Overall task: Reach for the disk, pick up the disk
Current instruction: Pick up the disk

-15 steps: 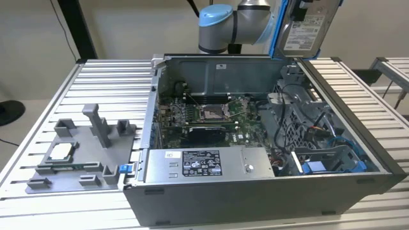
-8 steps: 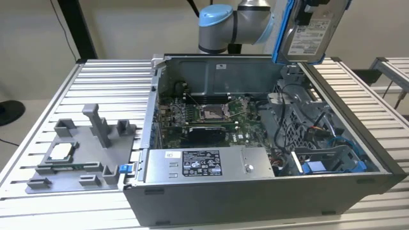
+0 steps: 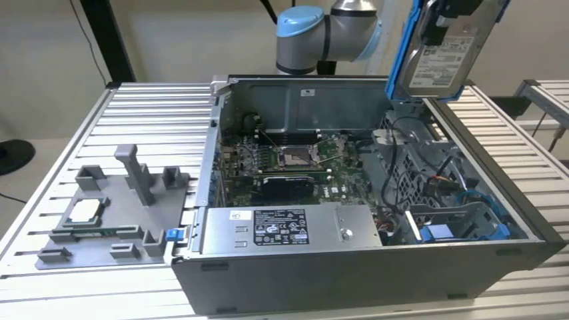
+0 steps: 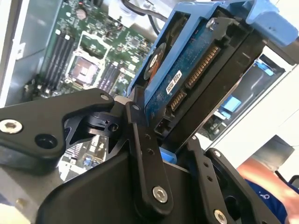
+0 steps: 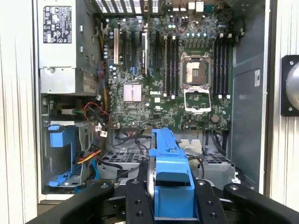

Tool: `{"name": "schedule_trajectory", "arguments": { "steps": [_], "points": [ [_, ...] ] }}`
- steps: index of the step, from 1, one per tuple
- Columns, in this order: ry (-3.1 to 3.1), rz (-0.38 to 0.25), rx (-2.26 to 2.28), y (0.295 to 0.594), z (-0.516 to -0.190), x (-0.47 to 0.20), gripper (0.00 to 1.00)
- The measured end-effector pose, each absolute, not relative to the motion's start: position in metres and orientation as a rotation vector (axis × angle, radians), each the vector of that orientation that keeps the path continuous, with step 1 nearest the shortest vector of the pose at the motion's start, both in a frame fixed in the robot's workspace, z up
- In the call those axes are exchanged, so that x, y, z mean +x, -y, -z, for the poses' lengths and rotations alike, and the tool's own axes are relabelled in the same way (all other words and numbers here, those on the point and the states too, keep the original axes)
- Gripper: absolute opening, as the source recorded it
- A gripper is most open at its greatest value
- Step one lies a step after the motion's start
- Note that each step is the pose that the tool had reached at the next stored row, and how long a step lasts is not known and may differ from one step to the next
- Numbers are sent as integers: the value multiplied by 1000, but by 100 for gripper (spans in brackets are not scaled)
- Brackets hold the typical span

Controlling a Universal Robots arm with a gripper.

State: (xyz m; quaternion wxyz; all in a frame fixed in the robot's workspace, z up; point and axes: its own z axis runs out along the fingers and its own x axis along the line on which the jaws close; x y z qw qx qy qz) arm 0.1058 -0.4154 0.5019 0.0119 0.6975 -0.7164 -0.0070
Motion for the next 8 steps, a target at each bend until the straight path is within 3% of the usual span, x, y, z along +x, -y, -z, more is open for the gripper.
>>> {"name": "schedule_trajectory", "arguments": {
  "steps": [8],
  "points": [
    [2232, 25, 2173, 448, -502, 109, 0]
  ]
}}
